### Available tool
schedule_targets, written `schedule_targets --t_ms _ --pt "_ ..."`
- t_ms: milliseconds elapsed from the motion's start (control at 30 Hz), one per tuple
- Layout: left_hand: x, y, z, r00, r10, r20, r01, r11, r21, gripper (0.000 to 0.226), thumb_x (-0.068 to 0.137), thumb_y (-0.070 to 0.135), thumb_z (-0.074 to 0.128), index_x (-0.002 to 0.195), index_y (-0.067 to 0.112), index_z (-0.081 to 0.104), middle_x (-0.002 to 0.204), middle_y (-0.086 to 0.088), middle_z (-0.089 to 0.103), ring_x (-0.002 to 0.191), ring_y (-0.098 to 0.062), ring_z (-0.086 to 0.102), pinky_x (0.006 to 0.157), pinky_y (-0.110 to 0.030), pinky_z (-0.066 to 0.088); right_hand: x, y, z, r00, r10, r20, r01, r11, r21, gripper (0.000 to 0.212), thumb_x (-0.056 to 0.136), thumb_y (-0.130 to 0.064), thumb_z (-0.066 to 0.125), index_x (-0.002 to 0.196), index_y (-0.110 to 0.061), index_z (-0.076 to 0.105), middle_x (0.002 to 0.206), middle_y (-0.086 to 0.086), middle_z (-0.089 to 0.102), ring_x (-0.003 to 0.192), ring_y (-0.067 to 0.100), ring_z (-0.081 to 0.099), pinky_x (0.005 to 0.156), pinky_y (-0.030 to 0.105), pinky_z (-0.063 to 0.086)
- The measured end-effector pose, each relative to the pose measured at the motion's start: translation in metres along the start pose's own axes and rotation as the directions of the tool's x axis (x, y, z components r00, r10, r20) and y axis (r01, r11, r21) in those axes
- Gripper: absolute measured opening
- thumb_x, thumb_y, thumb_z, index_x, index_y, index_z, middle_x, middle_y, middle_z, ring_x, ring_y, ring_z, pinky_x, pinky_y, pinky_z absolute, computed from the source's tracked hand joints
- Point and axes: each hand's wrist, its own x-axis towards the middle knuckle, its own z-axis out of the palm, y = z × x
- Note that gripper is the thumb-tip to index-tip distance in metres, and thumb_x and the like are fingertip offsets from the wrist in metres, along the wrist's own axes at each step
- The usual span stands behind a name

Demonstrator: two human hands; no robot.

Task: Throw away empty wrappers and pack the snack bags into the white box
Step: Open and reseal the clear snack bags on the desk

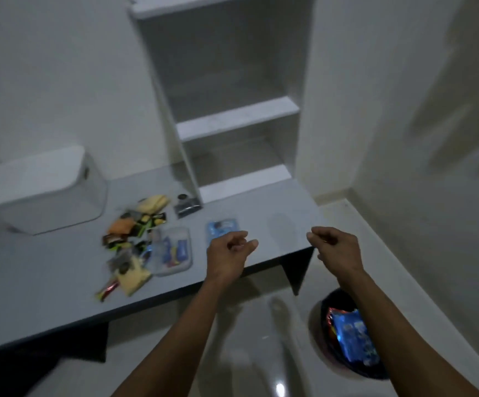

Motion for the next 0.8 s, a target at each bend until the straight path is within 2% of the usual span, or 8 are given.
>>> schedule_targets --t_ms 67,167,267,400,467,633,733,800 --pt "0.003 -0.014 -0.053 0.999 -0.013 -0.033 0.013 1.0 -0.009 0.027 0.076 0.019 0.082 0.1 0.009 0.075 0.083 -0.007 0.072 0.073 -0.009 0.066 0.07 -0.016 0.051 -0.014 -0.019 0.045 0.993 -0.03 0.118 0.031 1.0 -0.001 0.014 0.08 -0.027 0.079 0.094 -0.026 0.074 0.095 -0.003 0.075 0.093 0.016 0.07 0.088 0.044 0.058" --pt "0.004 -0.042 -0.129 0.995 -0.035 -0.091 0.036 0.999 0.003 0.027 0.077 0.02 0.081 0.101 0.008 0.074 0.083 -0.003 0.072 0.075 -0.007 0.066 0.067 -0.01 0.051 -0.041 -0.04 0.113 0.96 -0.052 0.275 0.057 0.998 -0.011 0.017 0.084 -0.023 0.077 0.1 -0.022 0.072 0.099 0.001 0.073 0.094 0.019 0.07 0.08 0.038 0.06" --pt "-0.005 -0.074 -0.196 0.983 -0.068 -0.17 0.071 0.997 0.013 0.023 0.078 0.02 0.081 0.097 0.009 0.075 0.082 0.002 0.071 0.074 -0.002 0.065 0.064 -0.007 0.049 -0.07 -0.046 0.177 0.921 -0.05 0.387 0.062 0.998 -0.019 0.016 0.083 -0.018 0.076 0.099 -0.019 0.073 0.097 0.005 0.073 0.091 0.02 0.07 0.078 0.038 0.059" --pt "-0.018 -0.117 -0.263 0.932 -0.217 -0.289 0.218 0.976 -0.032 0.028 0.073 0.022 0.084 0.098 0.014 0.077 0.086 0.001 0.074 0.08 -0.009 0.069 0.076 -0.024 0.056 -0.102 -0.042 0.251 0.859 -0.011 0.511 0.059 0.995 -0.078 0.019 0.082 -0.018 0.078 0.1 -0.015 0.074 0.09 0.006 0.073 0.086 0.021 0.07 0.067 0.03 0.057" --pt "-0.021 -0.133 -0.287 0.908 -0.266 -0.324 0.259 0.964 -0.066 0.025 0.073 0.022 0.084 0.097 0.016 0.077 0.085 0.002 0.075 0.082 -0.011 0.07 0.078 -0.03 0.057 -0.112 -0.042 0.284 0.825 0.007 0.565 0.066 0.992 -0.108 0.02 0.082 -0.019 0.078 0.101 -0.014 0.074 0.089 0.004 0.073 0.085 0.019 0.071 0.065 0.024 0.055" --pt "-0.014 -0.155 -0.324 0.876 -0.322 -0.359 0.294 0.947 -0.131 0.018 0.079 0.019 0.08 0.096 0.015 0.075 0.082 -0.002 0.073 0.071 -0.011 0.064 0.063 -0.024 0.05 -0.117 -0.048 0.357 0.74 0.069 0.669 0.046 0.987 -0.153 0.021 0.084 -0.018 0.075 0.105 -0.016 0.072 0.1 0.007 0.072 0.09 0.019 0.07 0.062 0.026 0.054" --pt "0.01 -0.17 -0.336 0.862 -0.344 -0.373 0.325 0.939 -0.115 0.023 0.076 0.023 0.082 0.096 0.015 0.074 0.082 -0.002 0.074 0.078 -0.015 0.069 0.071 -0.029 0.056 -0.103 -0.052 0.393 0.744 0.083 0.663 0.044 0.984 -0.173 0.019 0.083 -0.016 0.076 0.102 -0.017 0.072 0.103 0.011 0.072 0.095 0.024 0.07 0.06 0.026 0.052" --pt "0.031 -0.176 -0.341 0.862 -0.34 -0.375 0.339 0.938 -0.069 0.027 0.076 0.024 0.082 0.099 0.011 0.075 0.083 -0.003 0.074 0.077 -0.013 0.07 0.071 -0.027 0.056 -0.088 -0.053 0.416 0.756 0.082 0.649 0.061 0.979 -0.195 0.016 0.082 -0.014 0.076 0.095 -0.022 0.072 0.099 0.009 0.073 0.094 0.024 0.069 0.064 0.028 0.053"
